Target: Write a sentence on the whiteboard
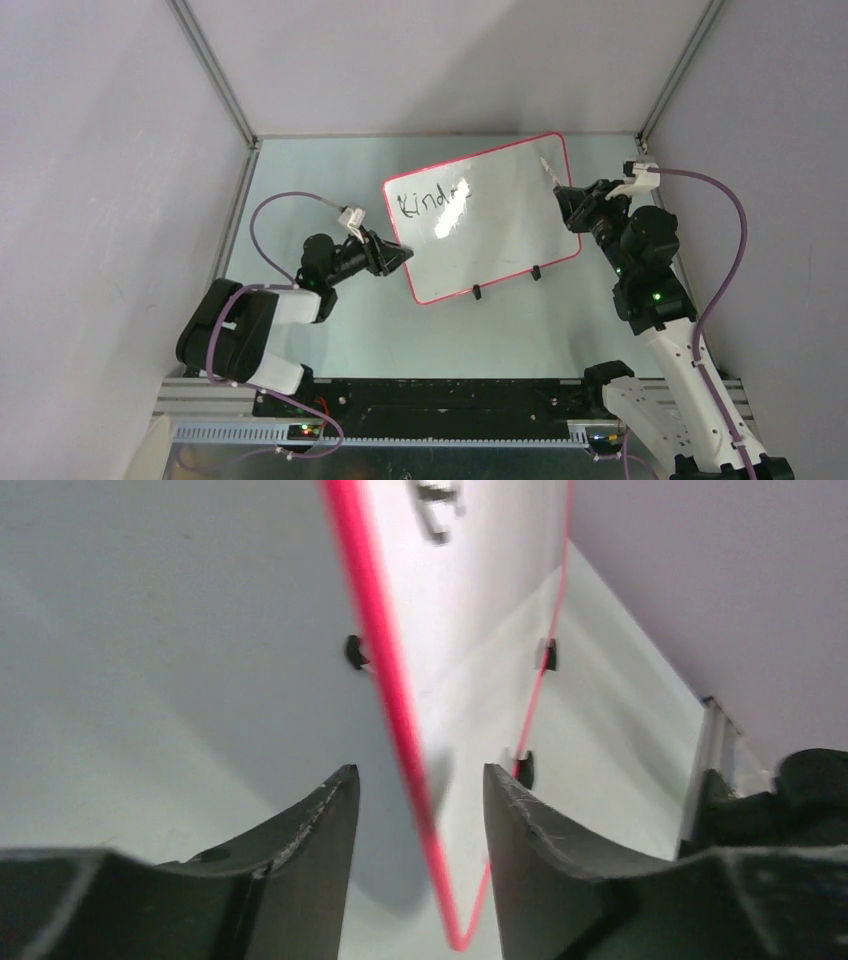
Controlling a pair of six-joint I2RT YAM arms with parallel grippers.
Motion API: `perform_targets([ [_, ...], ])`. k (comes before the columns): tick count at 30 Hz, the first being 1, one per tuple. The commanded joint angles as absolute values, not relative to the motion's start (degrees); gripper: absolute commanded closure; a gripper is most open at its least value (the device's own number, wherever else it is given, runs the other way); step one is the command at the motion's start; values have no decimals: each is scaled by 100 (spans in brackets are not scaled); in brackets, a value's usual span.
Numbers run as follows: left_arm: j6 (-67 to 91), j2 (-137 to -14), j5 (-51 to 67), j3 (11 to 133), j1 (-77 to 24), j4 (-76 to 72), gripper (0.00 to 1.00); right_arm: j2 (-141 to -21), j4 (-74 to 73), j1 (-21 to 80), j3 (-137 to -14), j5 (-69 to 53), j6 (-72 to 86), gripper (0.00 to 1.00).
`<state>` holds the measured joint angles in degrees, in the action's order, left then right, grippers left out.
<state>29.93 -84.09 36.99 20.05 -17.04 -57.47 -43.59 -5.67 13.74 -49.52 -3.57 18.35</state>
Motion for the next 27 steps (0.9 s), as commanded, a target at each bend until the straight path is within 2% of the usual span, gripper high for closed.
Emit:
perform_targets([
  [1,2512,-8073,3238,2140,-1653,-5463,41,-4368,-339,1348,-4948,-549,1800,100],
  [3,2509,-7960,3090,2135,-1652,-5383,30,-4395,-324,1352,-4948,-600,1800,100],
  [5,2491,-7813,2946,2158,-1652,-5151,27,-4417,-304,1352,-4948,-639,1802,100],
  [9,2543,-7332,2499,2109,-1661,-4891,22,-4486,-309,1358,-4948,-610,1770,100],
  [15,2483,-6199,1444,1965,-1903,-3960,21,-4565,-349,1269,-4975,386,1908,100],
  [20,2697,-5281,487,1877,-2406,-3028,26,-4669,-137,717,-5029,1216,2346,100],
  [24,2996,-4838,-233,1901,-2808,-2302,36,-5384,-107,-266,-5319,509,2750,100],
  [27,3231,-4636,-560,1846,-3121,-2086,41,-5957,174,-951,-5350,-541,3130,100],
])
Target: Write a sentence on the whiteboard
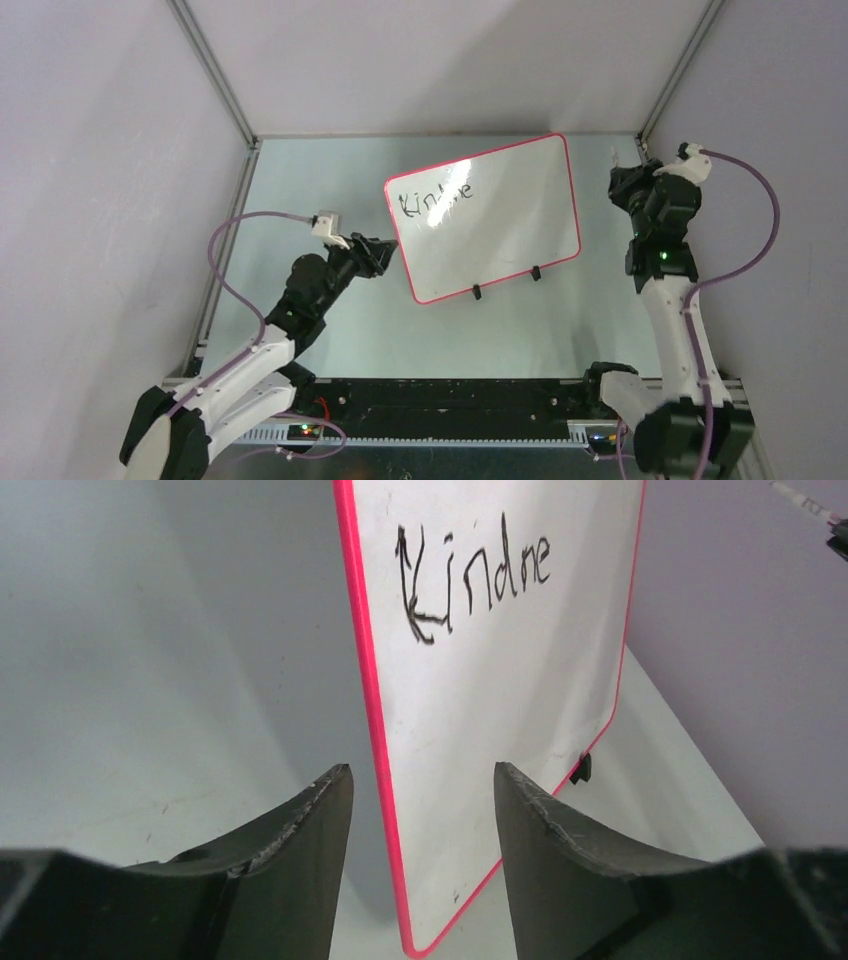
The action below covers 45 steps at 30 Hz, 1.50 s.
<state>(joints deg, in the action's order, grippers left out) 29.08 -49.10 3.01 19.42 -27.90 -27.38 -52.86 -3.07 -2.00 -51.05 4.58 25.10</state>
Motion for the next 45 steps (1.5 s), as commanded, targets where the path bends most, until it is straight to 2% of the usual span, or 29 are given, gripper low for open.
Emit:
perform_targets([
  [1,3319,-4625,-661,1798,-3177,-2108,44,-6268,289,-1238,-5352,-745,3224,100],
  [8,3568,-5041,-1503,1680,-4001,-2431,57,-7883,1044,-2025,-5545,-2196,3183,100],
  [16,3704,-5280,-1598,1603,-4123,-2498,59,-8823,1112,-1963,-5629,-2953,3105,100],
  [31,3742,-5952,-1395,1661,-4131,-2796,59,-9574,1720,-1769,-5634,-3548,3282,100],
  [45,3638,-6427,-1287,1909,-4108,-2939,61,-9500,1161,-1691,-5587,-3888,2998,100],
])
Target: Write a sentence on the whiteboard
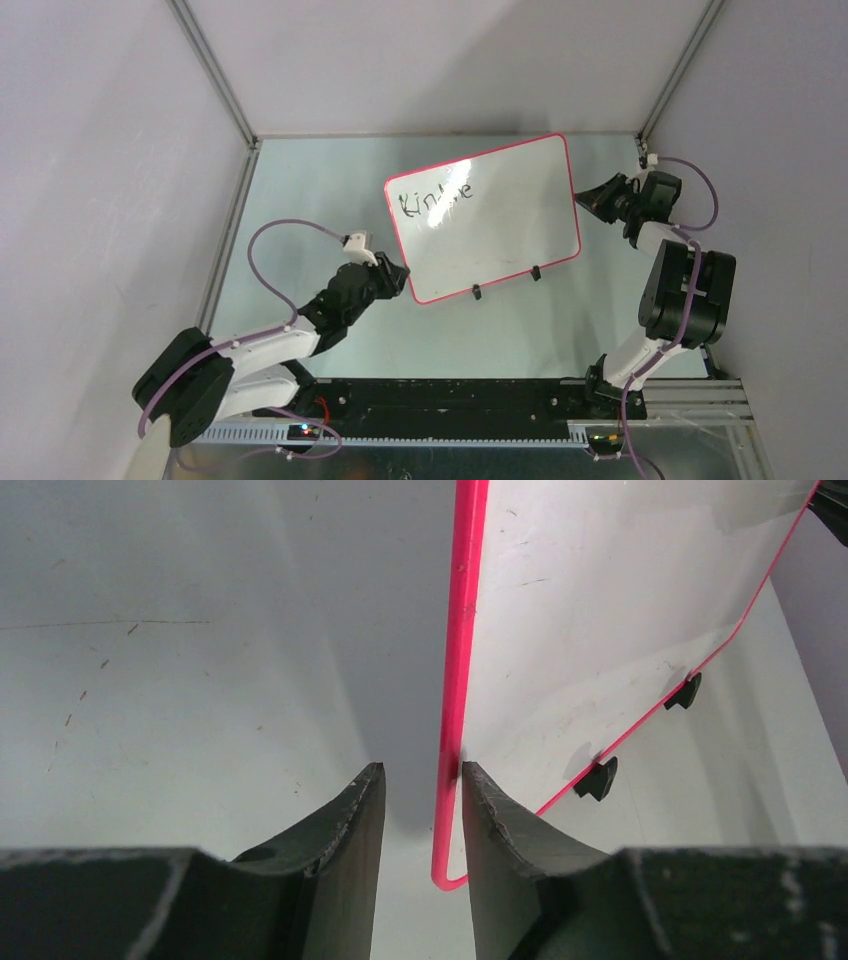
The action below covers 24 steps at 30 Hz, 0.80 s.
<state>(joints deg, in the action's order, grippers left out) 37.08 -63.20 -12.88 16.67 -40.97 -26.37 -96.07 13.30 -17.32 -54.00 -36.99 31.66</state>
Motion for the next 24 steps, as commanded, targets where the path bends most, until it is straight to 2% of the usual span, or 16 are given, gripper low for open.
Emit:
perform_targets([
  [1,3638,-6483,-1286,1917,-4112,-2950,61,-9433,1152,-1682,-5553,-3892,2973,100],
  [24,3180,-6903,-679,2017,-3458,-3284,65,-8468,1046,-1822,-4601,-4071,2786,100],
])
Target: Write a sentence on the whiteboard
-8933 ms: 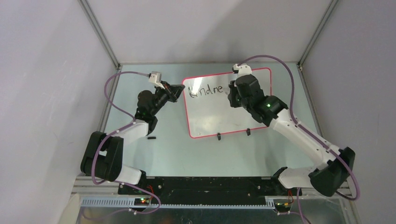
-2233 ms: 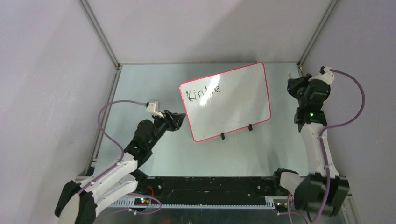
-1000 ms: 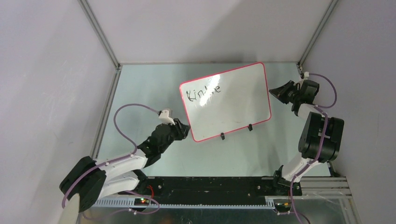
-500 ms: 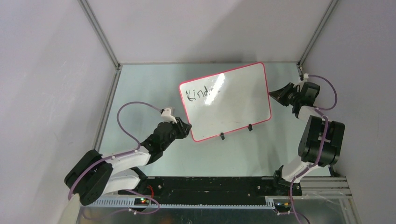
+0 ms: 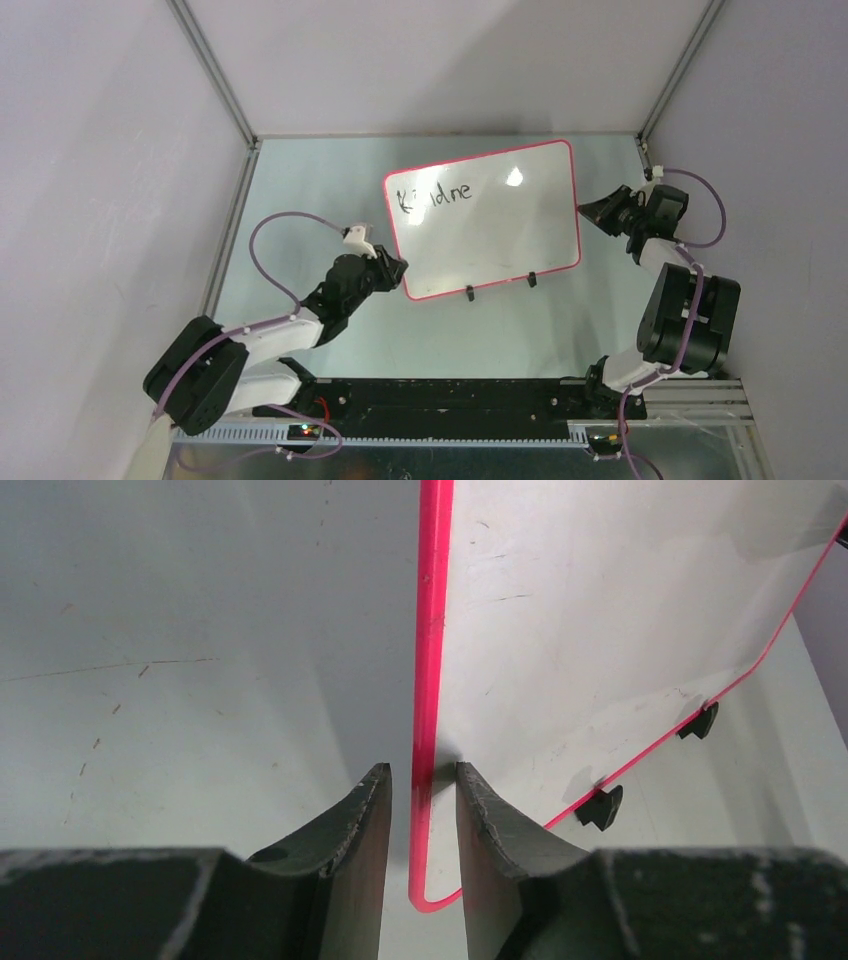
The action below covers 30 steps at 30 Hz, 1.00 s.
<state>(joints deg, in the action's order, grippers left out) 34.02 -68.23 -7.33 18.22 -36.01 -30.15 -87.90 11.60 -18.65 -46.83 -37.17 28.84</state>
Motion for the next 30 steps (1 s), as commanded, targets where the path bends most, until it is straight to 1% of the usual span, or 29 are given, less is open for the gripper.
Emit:
perform_targets([
  [1,3146,-6933,-677,2028,-3443,-3286,65,-8432,1015,-1838,-4599,-4052,2777,100],
  [8,3021,-6962,-563,2088,-3300,-3315,66,-8269,817,-1962,-4580,-3826,2753,100],
  [11,2992,-6741,-508,2048,-3301,-3208,64,-8173,679,-2020,-4579,-3574,2750,100],
  [13,2973,-6476,-526,1995,-3296,-3018,62,-8064,578,-2048,-4579,-3342,2729,100],
  [15,2955,-6138,-559,1959,-3292,-2707,54,-7913,500,-2081,-4583,-3035,2748,100],
  [19,3005,-5404,-265,1989,-3095,-2081,46,-7566,331,-2231,-4645,-2346,2904,100],
  [23,3017,-4787,-62,1996,-2780,-1835,44,-7039,-215,-2291,-4847,-1635,2965,100],
  [24,3038,-4695,165,2009,-2629,-1852,44,-6844,-353,-2279,-4871,-1503,2991,100],
  [27,3229,-4731,666,2149,-2253,-2077,44,-6560,-906,-2086,-5217,-1287,3042,100],
  [30,3373,-4985,1114,2430,-1856,-2367,44,-6436,-1641,-1717,-6018,-1023,2909,100],
])
